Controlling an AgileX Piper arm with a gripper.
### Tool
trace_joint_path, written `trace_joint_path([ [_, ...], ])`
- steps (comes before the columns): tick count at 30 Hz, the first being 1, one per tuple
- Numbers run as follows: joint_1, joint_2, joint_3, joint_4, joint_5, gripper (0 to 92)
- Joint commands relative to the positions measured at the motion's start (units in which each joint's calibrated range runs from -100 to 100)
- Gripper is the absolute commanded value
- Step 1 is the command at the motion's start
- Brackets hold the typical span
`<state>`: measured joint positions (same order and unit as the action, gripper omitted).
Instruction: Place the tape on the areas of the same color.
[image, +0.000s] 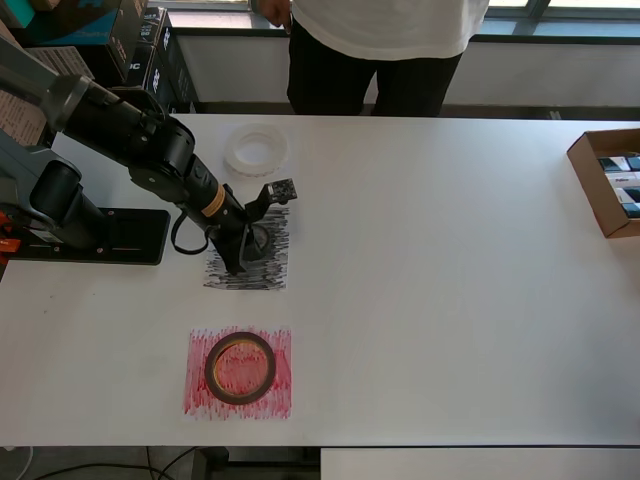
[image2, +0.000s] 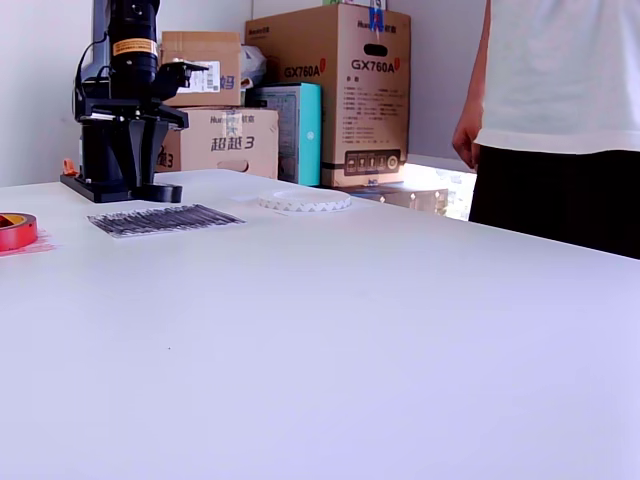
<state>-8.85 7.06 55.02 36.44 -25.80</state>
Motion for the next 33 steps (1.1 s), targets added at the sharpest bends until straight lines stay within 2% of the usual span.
trace_joint_path([
  [1, -0.21, 0.89, -0.36, 0.09, -0.71, 0.0],
  [5, -0.13, 0.89, -0.27, 0.09, -2.43, 0.0],
  [21, 0.19, 0.98, -0.27, 0.09, -2.19, 0.9],
  [23, 0.19, 0.98, -0.27, 0.09, -2.27, 6.0],
  [29, 0.27, 0.7, -0.27, 0.09, -2.35, 32.7],
  [33, 0.19, 0.23, -1.0, 0.09, -2.51, 39.7],
])
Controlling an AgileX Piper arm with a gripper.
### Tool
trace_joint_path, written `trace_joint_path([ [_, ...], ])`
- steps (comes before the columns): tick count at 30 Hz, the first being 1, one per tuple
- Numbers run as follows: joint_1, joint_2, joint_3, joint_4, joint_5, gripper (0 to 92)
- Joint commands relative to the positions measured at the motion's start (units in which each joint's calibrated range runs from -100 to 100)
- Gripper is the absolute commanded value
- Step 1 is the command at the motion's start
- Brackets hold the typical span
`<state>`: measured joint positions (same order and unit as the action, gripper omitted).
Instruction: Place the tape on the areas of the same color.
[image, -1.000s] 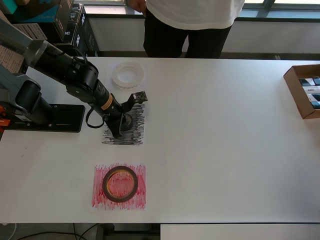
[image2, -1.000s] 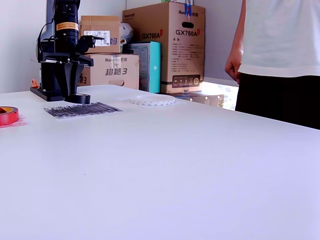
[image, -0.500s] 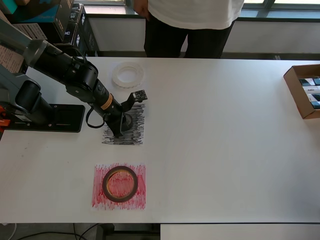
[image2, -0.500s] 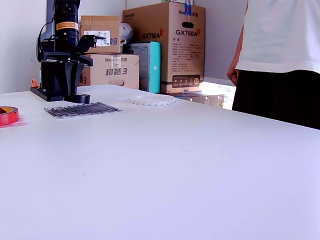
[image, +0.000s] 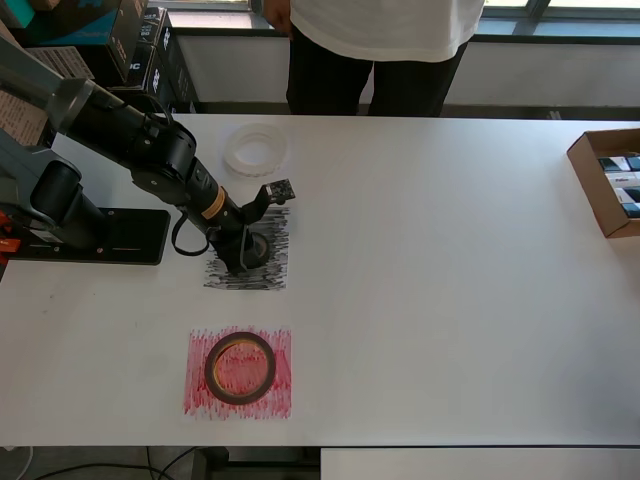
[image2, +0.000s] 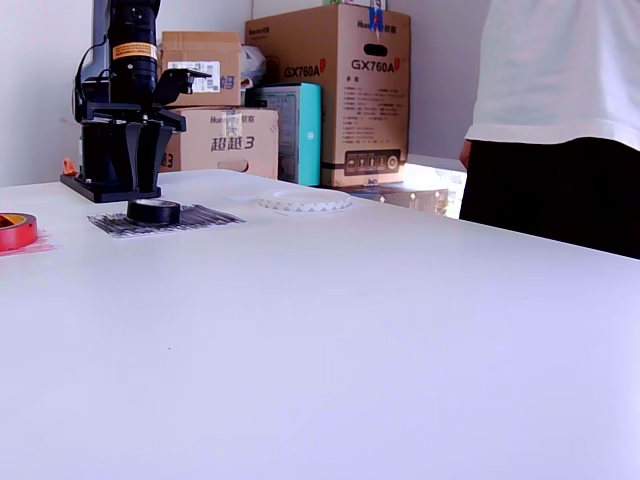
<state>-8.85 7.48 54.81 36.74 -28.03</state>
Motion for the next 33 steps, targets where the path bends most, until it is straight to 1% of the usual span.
trace_joint_path([
  [1, 0.19, -0.28, -0.88, -0.21, -0.29, 39.9],
  [5, 0.03, -0.46, -1.61, -0.12, -0.29, 39.9],
  [8, -0.6, -0.74, -5.24, 0.64, -0.04, 39.9],
  [10, -1.16, -3.46, -7.06, 0.64, -0.21, 39.9],
  [18, 0.58, -26.09, -4.88, 0.64, -0.37, 39.8],
  [28, 10.21, -57.81, -4.69, 0.64, -0.37, 39.7],
  [33, 12.66, -69.22, 0.67, 0.22, -0.94, 39.7],
])
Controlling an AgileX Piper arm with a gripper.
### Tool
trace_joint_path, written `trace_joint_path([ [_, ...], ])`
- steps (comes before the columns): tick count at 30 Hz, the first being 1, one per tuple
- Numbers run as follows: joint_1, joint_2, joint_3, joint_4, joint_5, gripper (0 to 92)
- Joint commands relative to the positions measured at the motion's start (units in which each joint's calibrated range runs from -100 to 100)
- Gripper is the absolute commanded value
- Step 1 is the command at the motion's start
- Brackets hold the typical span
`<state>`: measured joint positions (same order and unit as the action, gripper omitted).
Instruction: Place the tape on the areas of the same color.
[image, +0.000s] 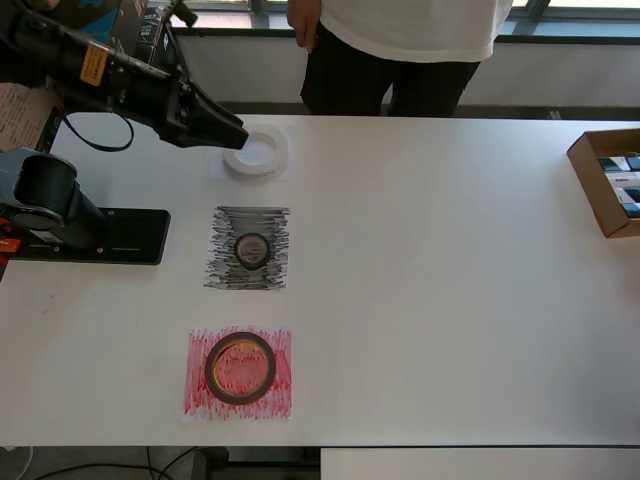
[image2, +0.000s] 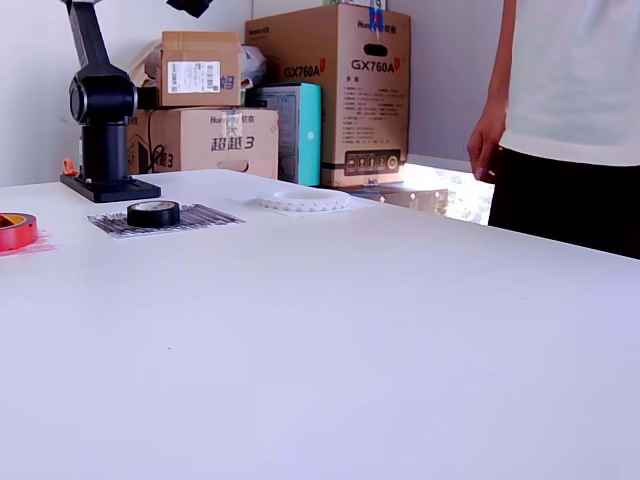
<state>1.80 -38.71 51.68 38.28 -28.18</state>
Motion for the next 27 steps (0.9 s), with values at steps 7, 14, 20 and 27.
trace_joint_path([
  [7, 1.53, -35.48, 12.61, -1.75, -6.69, 39.6],
  [14, 2.08, -41.09, 21.24, -13.12, -10.29, 17.5],
  [20, 2.0, -44.36, 26.97, -21.09, -10.37, 1.4],
  [27, 1.37, -52.69, 31.78, -21.09, -10.45, 0.0],
])
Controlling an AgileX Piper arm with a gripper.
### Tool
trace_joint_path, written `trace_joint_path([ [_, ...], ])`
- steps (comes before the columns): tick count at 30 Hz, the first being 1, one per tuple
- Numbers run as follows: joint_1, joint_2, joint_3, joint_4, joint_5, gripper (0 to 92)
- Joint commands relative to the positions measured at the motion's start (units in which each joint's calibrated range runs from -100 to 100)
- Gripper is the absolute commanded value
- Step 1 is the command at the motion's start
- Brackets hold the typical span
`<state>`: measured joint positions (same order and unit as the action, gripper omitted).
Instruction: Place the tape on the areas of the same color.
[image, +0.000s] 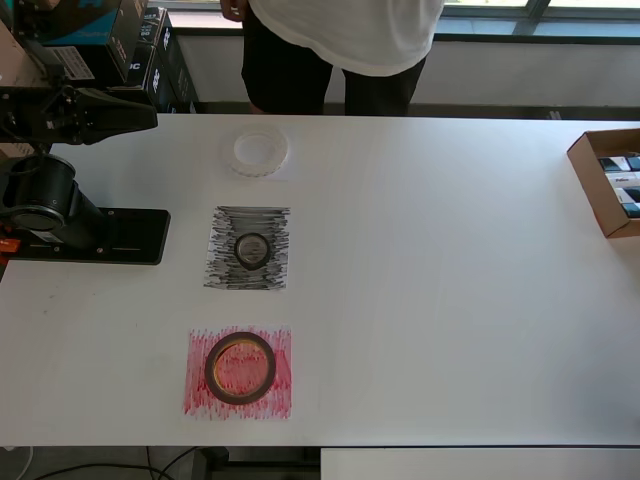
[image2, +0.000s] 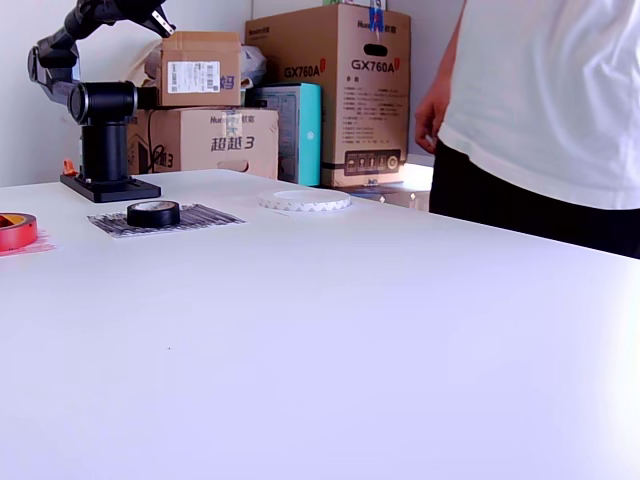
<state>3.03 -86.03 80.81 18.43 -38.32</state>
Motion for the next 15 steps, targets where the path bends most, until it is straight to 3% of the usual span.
trace_joint_path([
  [1, 0.14, -7.14, 3.65, -1.25, -0.31, 0.0],
  [8, 0.38, -13.22, 9.83, -1.33, -5.55, 0.0],
  [15, 0.62, -13.22, 11.83, -1.33, -5.79, 0.0],
])
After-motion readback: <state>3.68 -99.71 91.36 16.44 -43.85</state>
